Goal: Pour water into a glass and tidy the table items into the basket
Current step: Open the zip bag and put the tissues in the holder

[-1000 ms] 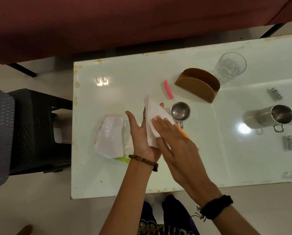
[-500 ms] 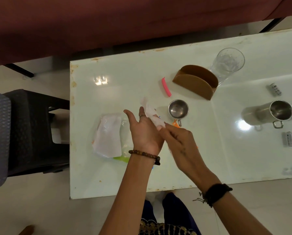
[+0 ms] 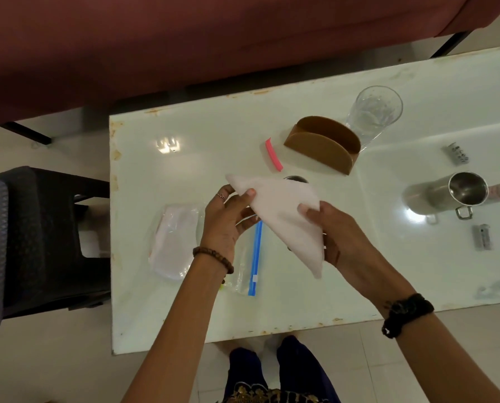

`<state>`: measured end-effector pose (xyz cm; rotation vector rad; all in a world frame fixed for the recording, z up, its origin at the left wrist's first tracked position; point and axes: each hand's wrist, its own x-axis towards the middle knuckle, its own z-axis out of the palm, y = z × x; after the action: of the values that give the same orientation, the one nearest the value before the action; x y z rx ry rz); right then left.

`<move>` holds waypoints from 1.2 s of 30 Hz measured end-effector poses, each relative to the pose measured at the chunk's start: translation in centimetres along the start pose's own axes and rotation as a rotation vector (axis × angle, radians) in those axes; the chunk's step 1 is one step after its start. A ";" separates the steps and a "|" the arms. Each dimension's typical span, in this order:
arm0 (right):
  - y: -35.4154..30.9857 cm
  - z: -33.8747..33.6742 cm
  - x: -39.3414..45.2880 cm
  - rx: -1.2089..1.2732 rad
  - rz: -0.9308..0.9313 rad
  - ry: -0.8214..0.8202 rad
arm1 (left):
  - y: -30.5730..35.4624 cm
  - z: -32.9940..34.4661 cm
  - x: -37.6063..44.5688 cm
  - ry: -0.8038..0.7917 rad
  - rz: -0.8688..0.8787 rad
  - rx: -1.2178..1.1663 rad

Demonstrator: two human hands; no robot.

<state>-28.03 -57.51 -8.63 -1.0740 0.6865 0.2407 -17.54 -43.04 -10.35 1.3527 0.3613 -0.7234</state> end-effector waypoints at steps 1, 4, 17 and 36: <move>0.1 -0.3 -0.1 -0.044 0.002 -0.029 | 0.0 0.2 0.3 0.000 0.010 0.002; -0.1 -1.7 -0.4 -0.188 -0.041 0.037 | 0.3 1.1 1.5 0.004 0.025 0.043; -4.5 -8.0 4.3 -0.970 -0.694 0.651 | 5.0 8.8 9.5 -0.105 0.495 0.941; -2.6 -11.6 11.8 -0.804 -0.524 0.632 | 1.4 11.3 17.4 0.190 0.428 1.225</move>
<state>-22.27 -70.51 -17.55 -2.1034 0.8553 -0.3308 -5.66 -58.46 -17.83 2.5560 -0.3111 -0.4233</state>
